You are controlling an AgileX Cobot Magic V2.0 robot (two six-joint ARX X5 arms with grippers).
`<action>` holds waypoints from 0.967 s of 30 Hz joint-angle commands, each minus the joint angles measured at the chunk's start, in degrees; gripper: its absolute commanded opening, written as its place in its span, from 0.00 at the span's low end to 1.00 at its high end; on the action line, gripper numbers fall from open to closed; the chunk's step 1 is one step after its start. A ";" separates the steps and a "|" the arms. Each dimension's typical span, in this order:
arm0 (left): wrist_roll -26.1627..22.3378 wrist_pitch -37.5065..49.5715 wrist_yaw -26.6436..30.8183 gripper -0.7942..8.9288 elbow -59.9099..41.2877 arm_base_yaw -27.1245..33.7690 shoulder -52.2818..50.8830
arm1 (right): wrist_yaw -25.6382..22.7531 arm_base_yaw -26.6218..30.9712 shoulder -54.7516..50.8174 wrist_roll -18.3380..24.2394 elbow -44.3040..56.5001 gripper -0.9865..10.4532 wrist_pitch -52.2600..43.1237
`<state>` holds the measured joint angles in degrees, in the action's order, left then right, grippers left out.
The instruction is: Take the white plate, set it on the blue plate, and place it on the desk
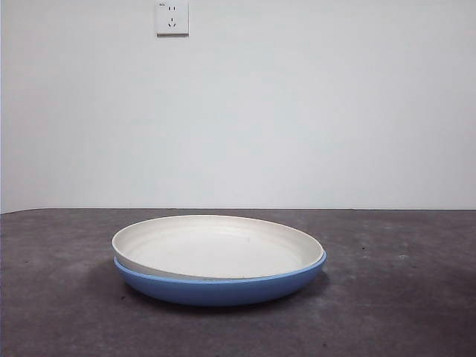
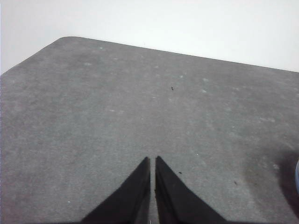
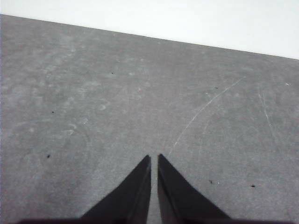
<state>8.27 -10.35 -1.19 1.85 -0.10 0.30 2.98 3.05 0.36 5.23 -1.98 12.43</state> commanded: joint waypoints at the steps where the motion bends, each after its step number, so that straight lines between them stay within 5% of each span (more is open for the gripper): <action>1: -0.46 -0.44 0.37 0.10 -1.18 0.13 -0.11 | -0.09 -0.39 -0.15 -1.88 0.83 0.11 -0.87; 29: -0.48 -0.44 0.37 0.10 -1.18 0.13 -0.11 | -1.51 -1.36 -0.15 -3.74 0.90 0.11 -1.38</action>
<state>8.27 -10.35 -1.19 1.85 -0.10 0.30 1.50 1.87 0.34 2.48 -1.61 11.40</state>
